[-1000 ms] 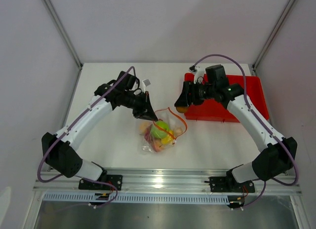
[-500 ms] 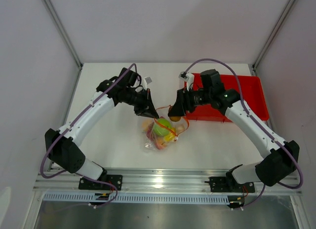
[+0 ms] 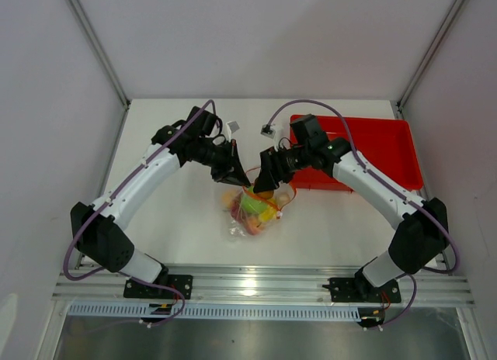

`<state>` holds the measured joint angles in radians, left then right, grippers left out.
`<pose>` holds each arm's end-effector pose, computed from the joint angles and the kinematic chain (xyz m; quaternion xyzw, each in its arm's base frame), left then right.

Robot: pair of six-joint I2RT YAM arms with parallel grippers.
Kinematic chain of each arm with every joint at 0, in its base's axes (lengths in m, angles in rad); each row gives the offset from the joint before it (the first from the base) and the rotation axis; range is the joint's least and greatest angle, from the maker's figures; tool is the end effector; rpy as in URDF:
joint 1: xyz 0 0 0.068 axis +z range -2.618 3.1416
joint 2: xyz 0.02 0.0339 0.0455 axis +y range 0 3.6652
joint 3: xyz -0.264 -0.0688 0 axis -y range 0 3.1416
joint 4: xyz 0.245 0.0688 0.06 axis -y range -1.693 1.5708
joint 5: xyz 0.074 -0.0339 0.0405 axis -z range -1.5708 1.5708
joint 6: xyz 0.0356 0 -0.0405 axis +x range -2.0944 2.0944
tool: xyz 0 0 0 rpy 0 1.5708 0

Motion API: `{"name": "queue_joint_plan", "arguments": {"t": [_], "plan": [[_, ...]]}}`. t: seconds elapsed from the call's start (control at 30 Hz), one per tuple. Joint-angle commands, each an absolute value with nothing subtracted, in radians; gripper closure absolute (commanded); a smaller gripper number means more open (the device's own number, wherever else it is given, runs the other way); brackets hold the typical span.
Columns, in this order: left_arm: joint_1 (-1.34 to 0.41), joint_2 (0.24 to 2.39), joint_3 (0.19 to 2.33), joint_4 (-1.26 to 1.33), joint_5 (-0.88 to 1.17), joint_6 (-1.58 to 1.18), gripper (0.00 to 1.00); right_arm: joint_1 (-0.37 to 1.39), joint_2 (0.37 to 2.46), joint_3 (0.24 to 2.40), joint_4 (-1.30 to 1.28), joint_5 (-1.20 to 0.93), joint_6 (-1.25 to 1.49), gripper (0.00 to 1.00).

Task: Place the food in the zip-top bag and seal the zipper
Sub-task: Place the fake fruit in the zipper food storage bag.

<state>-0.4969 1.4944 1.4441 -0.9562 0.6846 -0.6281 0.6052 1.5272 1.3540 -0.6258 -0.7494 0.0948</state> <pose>0.2546 -0.1637 0.3385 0.0339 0.9089 -0.4126 0.0499 0.2576 0.2077 0.3224 -0.3509 0.7995 0.4386 0.2128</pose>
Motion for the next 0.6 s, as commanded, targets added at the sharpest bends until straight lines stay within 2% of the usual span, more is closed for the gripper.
{"name": "queue_joint_plan", "arguments": {"t": [0.0,0.03,0.1,0.13,0.37,0.57], "plan": [[-0.491,1.463,1.471,-0.953,0.729,-0.640,0.99,0.611,1.552,1.427,-0.643,-0.684,0.060,0.59],[-0.491,1.460,1.468,-0.950,0.732,-0.640,0.99,0.611,1.560,1.433,-0.646,-0.683,0.063,0.51],[-0.491,1.459,1.460,-0.942,0.735,-0.641,0.99,0.611,1.581,1.454,-0.652,-0.690,0.075,0.11],[-0.491,1.459,1.457,-0.939,0.736,-0.641,0.99,0.612,1.586,1.463,-0.658,-0.695,0.080,0.01],[-0.491,1.470,1.448,-0.916,0.744,-0.641,0.99,0.630,1.528,1.482,-0.675,-0.594,0.084,0.01],[-0.491,1.485,1.456,-0.905,0.756,-0.638,1.00,0.630,1.456,1.483,-0.676,-0.419,0.147,0.01]]}}
